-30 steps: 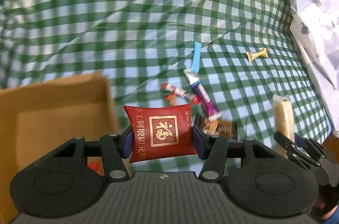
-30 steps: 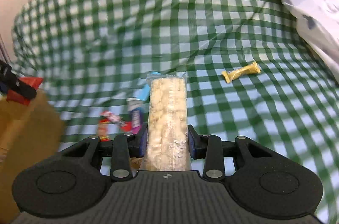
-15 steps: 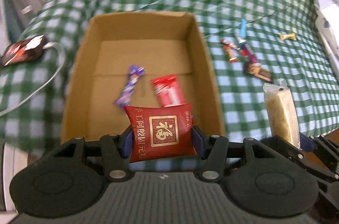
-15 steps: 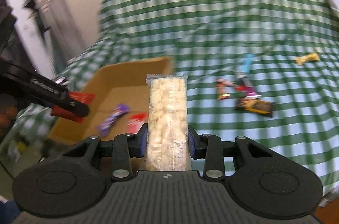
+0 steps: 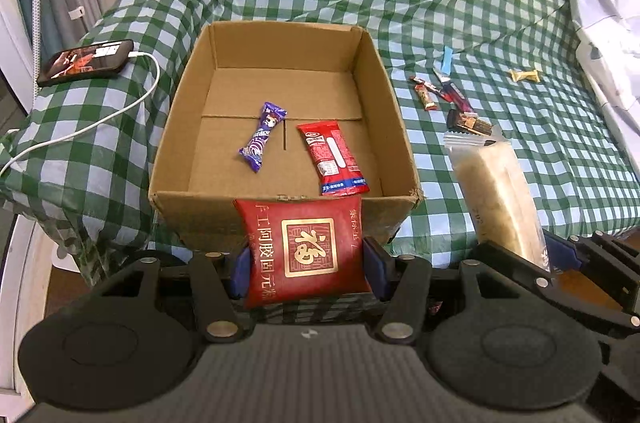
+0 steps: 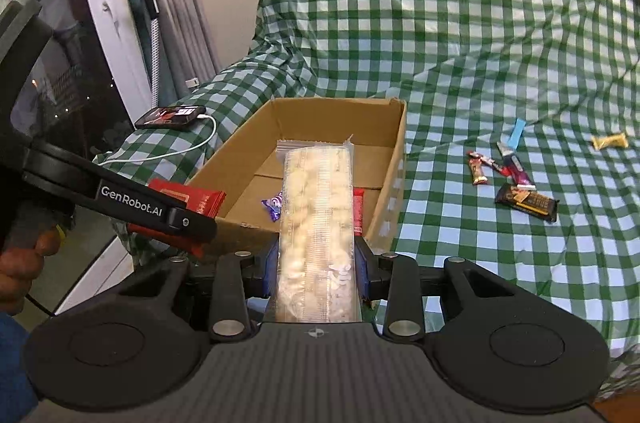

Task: Organize snacks
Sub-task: 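Carry the red square packet and nougat bar over the box with both grippers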

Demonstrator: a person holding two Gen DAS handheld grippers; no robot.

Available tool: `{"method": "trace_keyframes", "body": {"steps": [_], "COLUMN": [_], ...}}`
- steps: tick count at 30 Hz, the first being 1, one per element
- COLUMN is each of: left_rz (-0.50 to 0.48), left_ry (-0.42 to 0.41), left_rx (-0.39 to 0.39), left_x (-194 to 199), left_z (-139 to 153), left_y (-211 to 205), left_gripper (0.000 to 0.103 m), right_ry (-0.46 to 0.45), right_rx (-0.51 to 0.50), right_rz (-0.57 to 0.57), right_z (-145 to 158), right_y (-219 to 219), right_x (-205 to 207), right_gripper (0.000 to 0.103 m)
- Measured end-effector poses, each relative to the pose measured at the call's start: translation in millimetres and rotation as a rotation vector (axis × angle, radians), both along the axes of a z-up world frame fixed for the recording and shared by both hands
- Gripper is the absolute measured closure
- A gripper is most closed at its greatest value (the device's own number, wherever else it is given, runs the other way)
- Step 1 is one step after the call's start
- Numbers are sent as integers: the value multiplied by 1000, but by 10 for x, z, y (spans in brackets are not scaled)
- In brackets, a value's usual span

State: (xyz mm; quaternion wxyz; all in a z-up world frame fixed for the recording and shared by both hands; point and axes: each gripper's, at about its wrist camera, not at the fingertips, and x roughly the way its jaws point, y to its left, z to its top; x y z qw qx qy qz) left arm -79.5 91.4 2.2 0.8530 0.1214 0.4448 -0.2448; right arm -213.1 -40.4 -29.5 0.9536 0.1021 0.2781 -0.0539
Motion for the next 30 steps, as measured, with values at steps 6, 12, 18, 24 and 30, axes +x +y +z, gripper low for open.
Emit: {"method": "trace_keyframes", "body": {"steps": [6,12,18,24,30], "left_rz": [12,16,16,18,18], "left_ry": [-17,-25,-24,-14,-3], "left_rx": [-29,-46,-51,-51,-49], "left_x": [-73,-81,-66,-46,-15], "left_z": [43,67,54,50,21], "left_y": [155,225,241,233,220], "left_gripper": [42,42,42,42,42], "right_ry": [6,7,14,27,41], "right_rx": [-29,-65,-74,-77,-77], "right_rz": [-14,-2,-2,5,13], "right_z": [35,70,62,16,0], "right_y": [150,254,279,267,224], "right_x": [-74,-96,-86,-81,-68], "right_gripper": [65,65,65,65,65]}}
